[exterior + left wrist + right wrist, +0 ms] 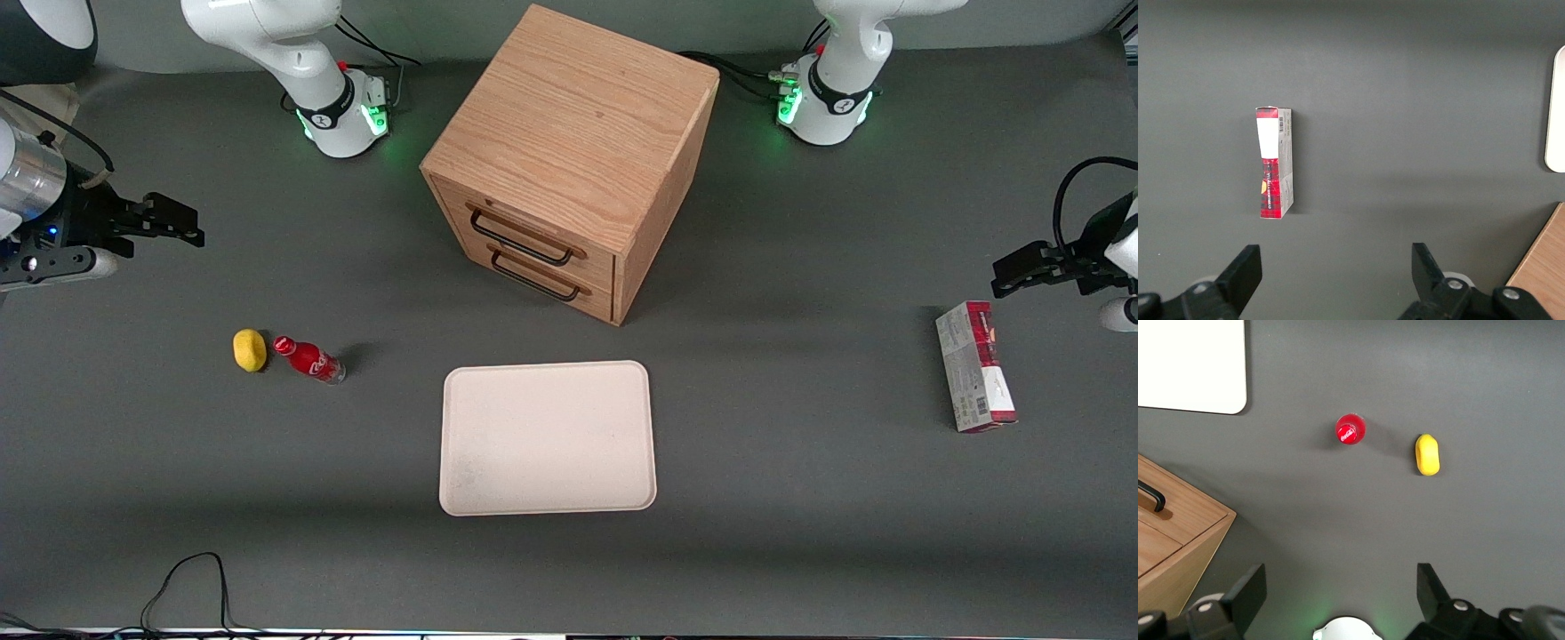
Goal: Place coke bottle on tray
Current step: 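Move the open right gripper over the red Coca-Cola bottle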
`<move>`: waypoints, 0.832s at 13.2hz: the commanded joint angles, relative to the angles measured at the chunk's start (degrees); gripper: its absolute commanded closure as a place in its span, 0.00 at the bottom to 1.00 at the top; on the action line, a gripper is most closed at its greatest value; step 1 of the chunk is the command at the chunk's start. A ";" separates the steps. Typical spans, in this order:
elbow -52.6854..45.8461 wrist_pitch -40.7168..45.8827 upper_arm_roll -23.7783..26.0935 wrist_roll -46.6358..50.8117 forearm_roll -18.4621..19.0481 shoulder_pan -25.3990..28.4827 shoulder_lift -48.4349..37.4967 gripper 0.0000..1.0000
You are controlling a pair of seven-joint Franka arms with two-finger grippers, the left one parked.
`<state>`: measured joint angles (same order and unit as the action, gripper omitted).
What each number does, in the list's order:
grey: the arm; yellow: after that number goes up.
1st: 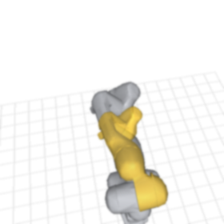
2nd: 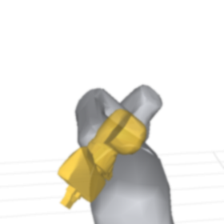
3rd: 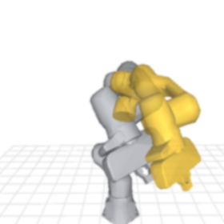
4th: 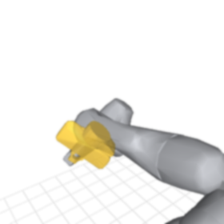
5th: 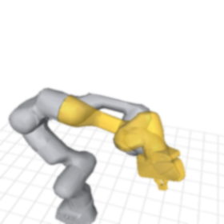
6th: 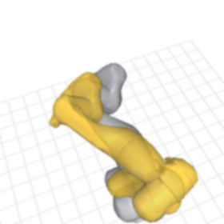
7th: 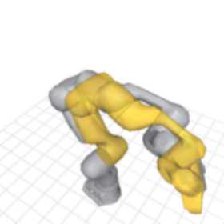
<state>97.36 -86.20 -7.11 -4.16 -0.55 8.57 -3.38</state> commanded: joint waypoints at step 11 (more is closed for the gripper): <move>21.80 -22.73 0.34 0.99 0.28 0.22 -3.06 0.00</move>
<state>113.92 -100.53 -6.96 -4.16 -0.55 8.62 -9.05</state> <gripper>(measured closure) 0.000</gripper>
